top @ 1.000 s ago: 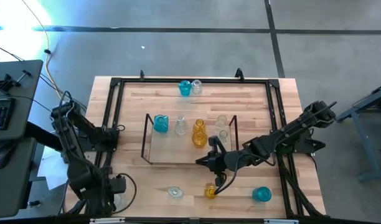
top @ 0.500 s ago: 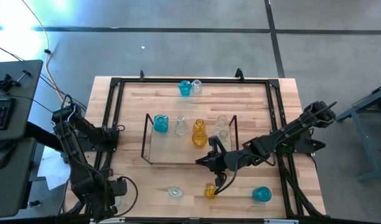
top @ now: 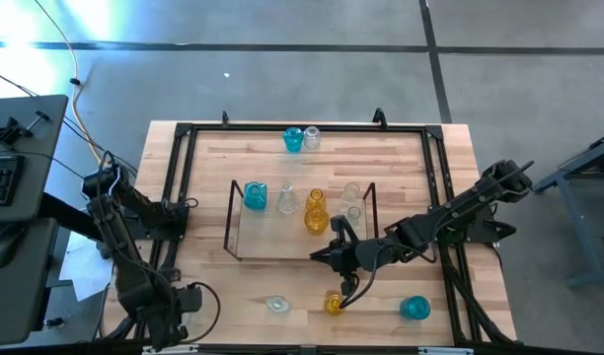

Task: Sort vases onto shelf
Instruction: Put the bottom left transparent vase on the shelf

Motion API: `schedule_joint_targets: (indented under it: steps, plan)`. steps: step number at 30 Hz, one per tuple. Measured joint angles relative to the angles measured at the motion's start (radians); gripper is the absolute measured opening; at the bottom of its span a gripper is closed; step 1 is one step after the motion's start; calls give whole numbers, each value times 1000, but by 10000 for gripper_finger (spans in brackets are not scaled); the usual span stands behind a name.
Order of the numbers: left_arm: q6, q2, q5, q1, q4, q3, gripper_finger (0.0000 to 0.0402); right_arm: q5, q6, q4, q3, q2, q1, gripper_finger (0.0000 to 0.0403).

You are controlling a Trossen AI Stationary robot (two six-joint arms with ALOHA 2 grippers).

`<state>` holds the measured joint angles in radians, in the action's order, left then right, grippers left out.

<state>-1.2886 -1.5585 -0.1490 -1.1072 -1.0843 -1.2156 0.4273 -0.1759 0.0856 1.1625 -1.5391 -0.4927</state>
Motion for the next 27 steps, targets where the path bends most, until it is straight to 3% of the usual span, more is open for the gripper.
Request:
schedule_joint_targets:
  steps: [9, 18, 27]
  plan:
    - [88, 8, 1, 42, 44, 2, 12, 0, 0, 0, 0, 0, 0, 0]
    - [218, 67, 2, 164, 33, -50, 12, 0, 3, 0, 0, 0, -6, 0]
    - [477, 70, 5, 365, -28, -248, 12, 0, 3, 20, 0, 0, -12, 0]
